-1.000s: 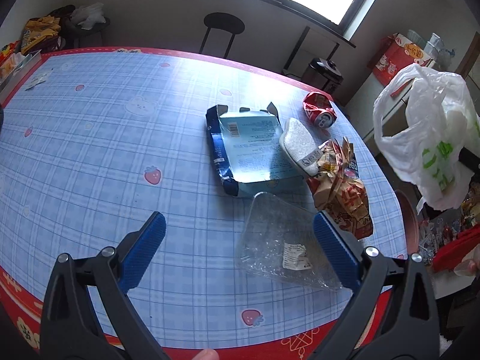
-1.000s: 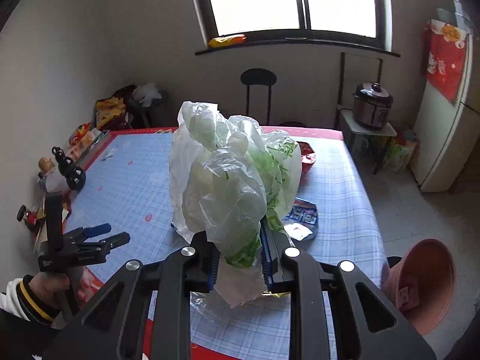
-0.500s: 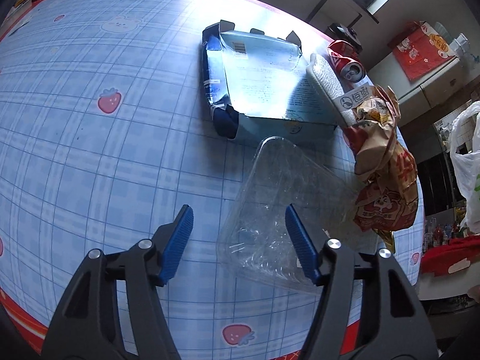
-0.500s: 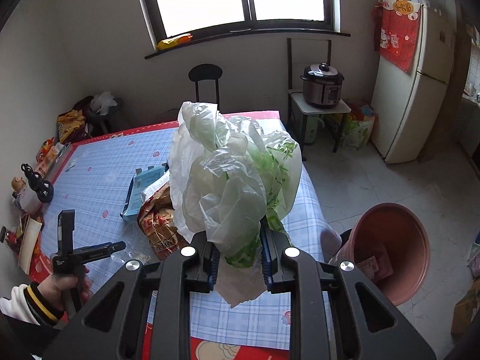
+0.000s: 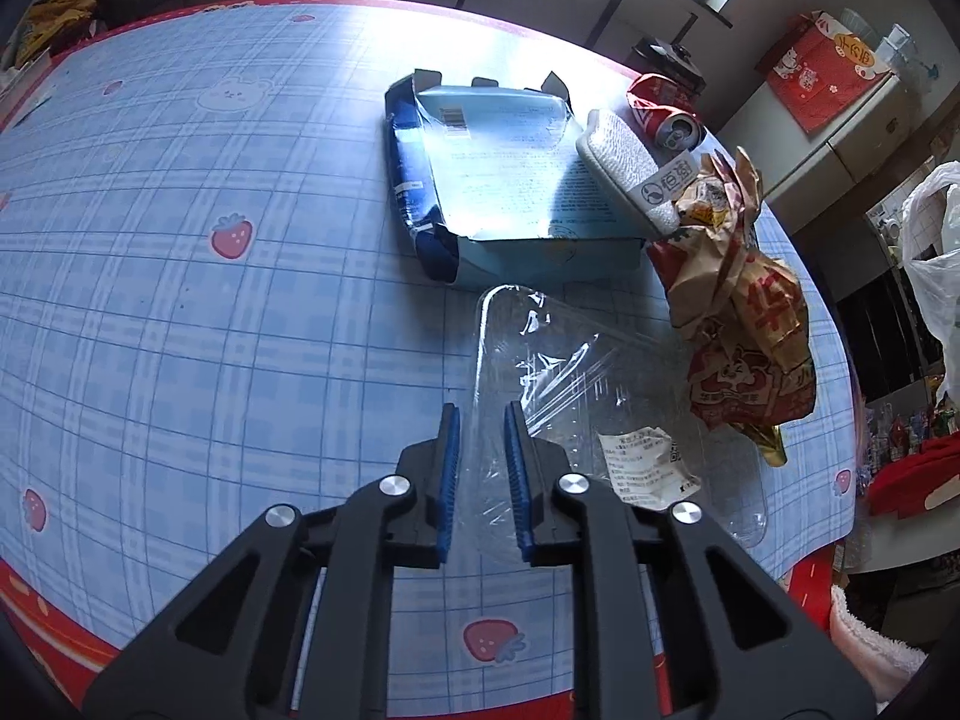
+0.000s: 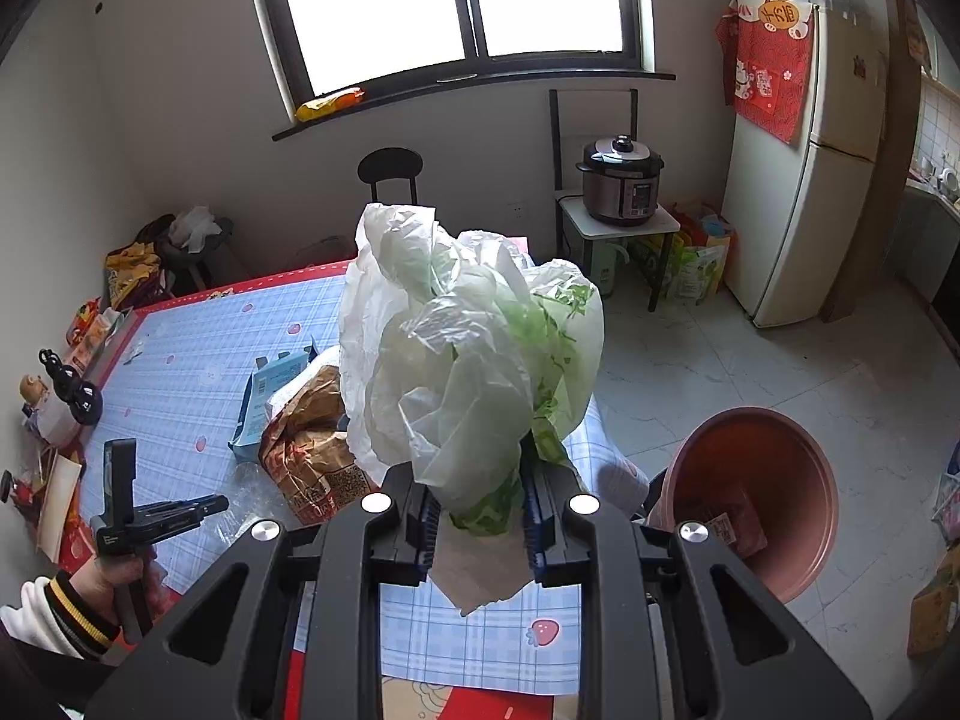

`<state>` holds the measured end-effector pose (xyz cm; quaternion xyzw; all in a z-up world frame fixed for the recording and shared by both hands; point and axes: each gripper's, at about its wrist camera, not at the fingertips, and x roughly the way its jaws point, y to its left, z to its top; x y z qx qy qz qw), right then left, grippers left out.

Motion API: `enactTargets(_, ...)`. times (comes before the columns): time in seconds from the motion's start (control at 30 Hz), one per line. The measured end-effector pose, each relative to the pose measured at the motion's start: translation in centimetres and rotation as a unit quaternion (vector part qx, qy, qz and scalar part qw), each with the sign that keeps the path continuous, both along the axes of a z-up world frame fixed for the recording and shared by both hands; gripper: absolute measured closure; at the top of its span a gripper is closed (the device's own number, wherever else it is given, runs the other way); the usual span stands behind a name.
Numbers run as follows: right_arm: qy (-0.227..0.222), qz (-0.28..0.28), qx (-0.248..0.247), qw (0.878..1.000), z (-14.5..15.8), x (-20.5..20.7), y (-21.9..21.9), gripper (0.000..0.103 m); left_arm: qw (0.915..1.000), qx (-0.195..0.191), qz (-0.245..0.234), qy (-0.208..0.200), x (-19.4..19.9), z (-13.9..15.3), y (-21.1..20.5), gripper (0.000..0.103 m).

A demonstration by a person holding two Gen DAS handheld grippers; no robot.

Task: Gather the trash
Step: 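Grasp the clear plastic container with the left tool while the right tool holds the bag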

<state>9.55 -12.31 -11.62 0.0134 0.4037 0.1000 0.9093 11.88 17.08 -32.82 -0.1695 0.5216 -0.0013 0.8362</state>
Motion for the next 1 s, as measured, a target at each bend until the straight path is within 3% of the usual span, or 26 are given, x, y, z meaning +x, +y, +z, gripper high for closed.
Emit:
enactTargets(0.07, 0.0, 0.006, 0.004, 1.0, 0.0, 0.2, 0.3, 0.08, 0.9998, -0.005, 0.015, -0.01, -1.2, 0.9, 0.8, 0.087)
enactTargets(0.6, -0.004, 0.068, 0.028, 0.997, 0.2, 1.8, 3.4, 0.08, 0.9902, 0.088, 0.097, -0.05, -8.6, 6.7, 5.1, 0.092)
enactTargets(0.8, -0.005, 0.076, 0.04, 0.996, 0.2, 2.2, 3.0, 0.08, 0.981, 0.134, 0.132, -0.049, -10.1, 8.4, 6.4, 0.093)
enactTargets(1.0, 0.002, 0.072, 0.055, 0.996, -0.3, 2.6, 1.5, 0.08, 0.9654, 0.185, 0.174, -0.059, -11.7, 10.7, 7.8, 0.093)
